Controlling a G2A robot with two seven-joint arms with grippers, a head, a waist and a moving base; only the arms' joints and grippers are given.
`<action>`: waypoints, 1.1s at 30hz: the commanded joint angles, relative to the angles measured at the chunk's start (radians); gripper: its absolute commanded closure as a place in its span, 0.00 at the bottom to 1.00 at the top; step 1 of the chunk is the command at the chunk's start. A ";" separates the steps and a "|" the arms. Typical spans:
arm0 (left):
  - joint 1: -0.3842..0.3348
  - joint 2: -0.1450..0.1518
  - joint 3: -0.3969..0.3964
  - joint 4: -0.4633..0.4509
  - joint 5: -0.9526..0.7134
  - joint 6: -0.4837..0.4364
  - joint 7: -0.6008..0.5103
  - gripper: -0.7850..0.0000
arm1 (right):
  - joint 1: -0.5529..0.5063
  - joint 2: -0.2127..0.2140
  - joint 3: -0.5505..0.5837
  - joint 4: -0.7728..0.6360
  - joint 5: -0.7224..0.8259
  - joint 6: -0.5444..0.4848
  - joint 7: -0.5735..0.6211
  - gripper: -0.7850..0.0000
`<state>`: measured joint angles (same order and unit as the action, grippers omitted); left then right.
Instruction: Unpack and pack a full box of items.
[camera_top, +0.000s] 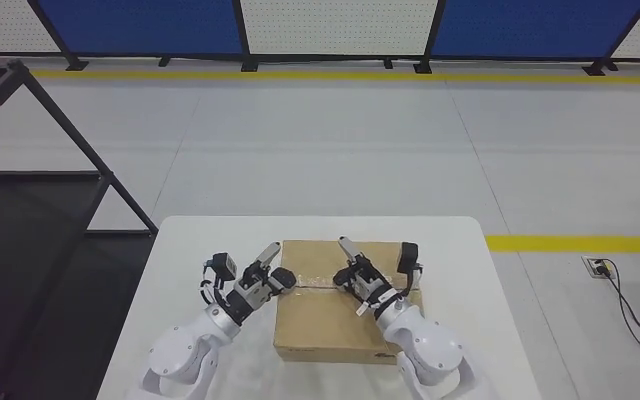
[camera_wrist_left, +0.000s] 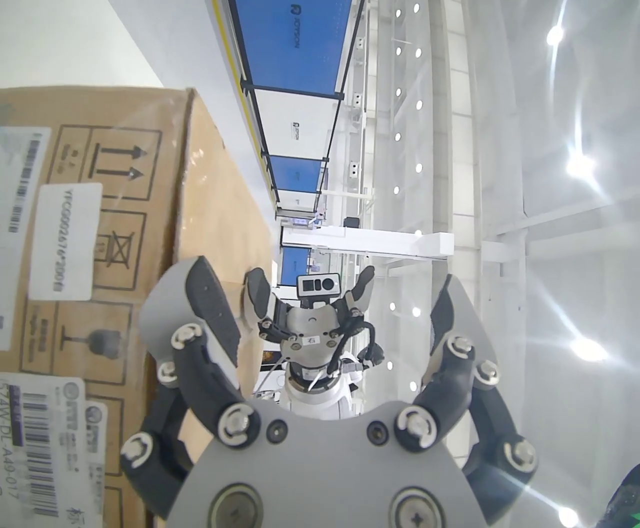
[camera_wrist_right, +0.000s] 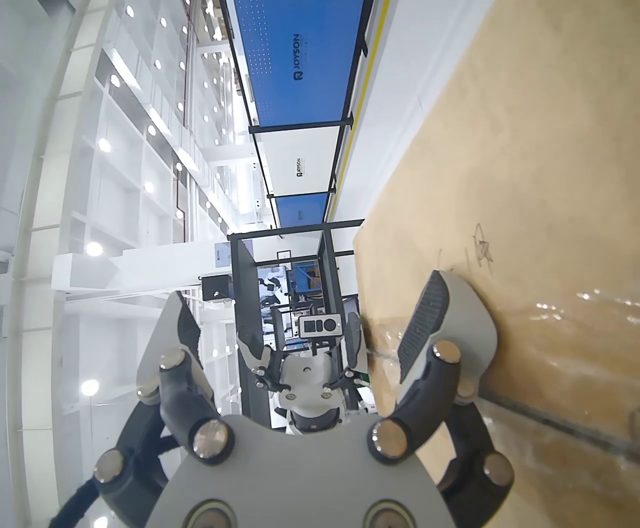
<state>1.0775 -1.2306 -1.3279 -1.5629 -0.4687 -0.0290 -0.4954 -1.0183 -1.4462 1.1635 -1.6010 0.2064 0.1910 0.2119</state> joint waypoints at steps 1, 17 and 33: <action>0.010 0.001 -0.022 -0.008 -0.023 -0.015 0.007 0.00 | 0.004 -0.001 -0.007 0.005 0.010 -0.005 0.016 0.00; 0.084 0.019 -0.196 0.060 -0.123 -0.059 0.008 0.00 | 0.119 -0.032 -0.112 0.132 0.072 -0.066 0.096 0.00; 0.074 0.019 -0.184 0.077 -0.120 -0.052 -0.010 0.00 | 0.036 -0.021 -0.050 0.088 0.040 -0.072 0.066 0.00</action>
<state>1.1529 -1.2117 -1.5137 -1.4851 -0.5895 -0.0825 -0.5052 -0.9691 -1.4696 1.1028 -1.5005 0.2482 0.1212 0.2800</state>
